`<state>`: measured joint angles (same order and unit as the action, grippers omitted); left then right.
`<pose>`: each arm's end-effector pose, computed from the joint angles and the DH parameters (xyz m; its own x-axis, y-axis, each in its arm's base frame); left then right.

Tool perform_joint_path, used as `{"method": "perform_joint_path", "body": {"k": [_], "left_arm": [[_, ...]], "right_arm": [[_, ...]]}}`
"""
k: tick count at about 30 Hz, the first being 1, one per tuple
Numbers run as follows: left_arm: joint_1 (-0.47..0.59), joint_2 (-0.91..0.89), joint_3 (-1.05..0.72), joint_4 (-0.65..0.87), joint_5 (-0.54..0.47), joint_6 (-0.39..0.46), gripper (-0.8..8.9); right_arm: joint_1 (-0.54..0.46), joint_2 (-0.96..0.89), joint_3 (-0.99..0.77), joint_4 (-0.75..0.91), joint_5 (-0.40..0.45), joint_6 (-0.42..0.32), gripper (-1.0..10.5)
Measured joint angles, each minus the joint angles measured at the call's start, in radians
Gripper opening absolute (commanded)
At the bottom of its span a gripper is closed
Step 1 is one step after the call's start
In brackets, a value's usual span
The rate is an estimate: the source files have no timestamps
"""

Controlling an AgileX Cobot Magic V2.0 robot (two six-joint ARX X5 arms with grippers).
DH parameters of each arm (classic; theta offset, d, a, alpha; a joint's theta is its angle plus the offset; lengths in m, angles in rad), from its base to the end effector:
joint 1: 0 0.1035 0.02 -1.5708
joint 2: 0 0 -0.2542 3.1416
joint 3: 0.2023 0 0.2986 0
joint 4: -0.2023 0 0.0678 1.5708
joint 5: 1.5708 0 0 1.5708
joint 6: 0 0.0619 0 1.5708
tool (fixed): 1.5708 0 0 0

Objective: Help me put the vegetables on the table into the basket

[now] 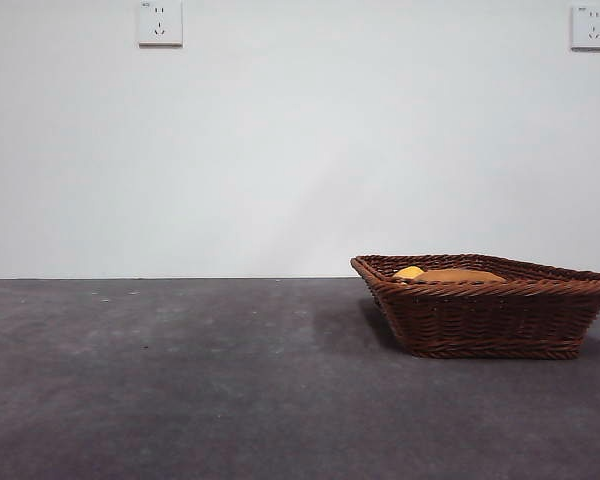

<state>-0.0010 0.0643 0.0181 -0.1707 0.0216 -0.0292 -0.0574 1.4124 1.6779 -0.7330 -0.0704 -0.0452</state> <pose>0.1879 -0.0015 0.1383 0.9763 -0.0226 -0.2151 0.0158 0.9993 -0.0332 0.3617 -0.0164 0.4308 0.8931 0.0191 -0.4495 -0.0258 0.9996 -0.0087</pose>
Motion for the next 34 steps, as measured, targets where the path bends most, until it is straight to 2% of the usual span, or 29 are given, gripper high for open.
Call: {"method": "perform_joint_path", "body": {"k": [4, 7, 16, 22, 27, 34], "left_arm": [[0.0, 0.001, 0.0, 0.0, 0.0, -0.001, -0.04], [0.0, 0.001, 0.0, 0.0, 0.0, -0.002, -0.04], [0.0, 0.002, 0.0, 0.0, 0.0, -0.002, -0.04], [0.0, 0.002, 0.0, 0.0, 0.0, -0.002, -0.04], [0.0, 0.002, 0.0, 0.0, 0.0, -0.002, -0.04], [0.0, 0.002, 0.0, 0.0, 0.0, -0.002, -0.04]], "right_arm": [[0.008, -0.18, -0.12, 0.102, -0.005, 0.0, 0.0], [0.006, -0.328, -0.273, 0.234, -0.004, 0.0, 0.0], [0.006, -0.798, -0.869, 0.489, 0.045, -0.005, 0.0], [0.004, -1.137, -1.278, 0.777, 0.048, -0.003, 0.0], [0.004, -1.318, -1.54, 0.785, 0.043, 0.005, 0.0], [0.004, -1.385, -1.641, 0.796, 0.024, 0.008, 0.0]]}}
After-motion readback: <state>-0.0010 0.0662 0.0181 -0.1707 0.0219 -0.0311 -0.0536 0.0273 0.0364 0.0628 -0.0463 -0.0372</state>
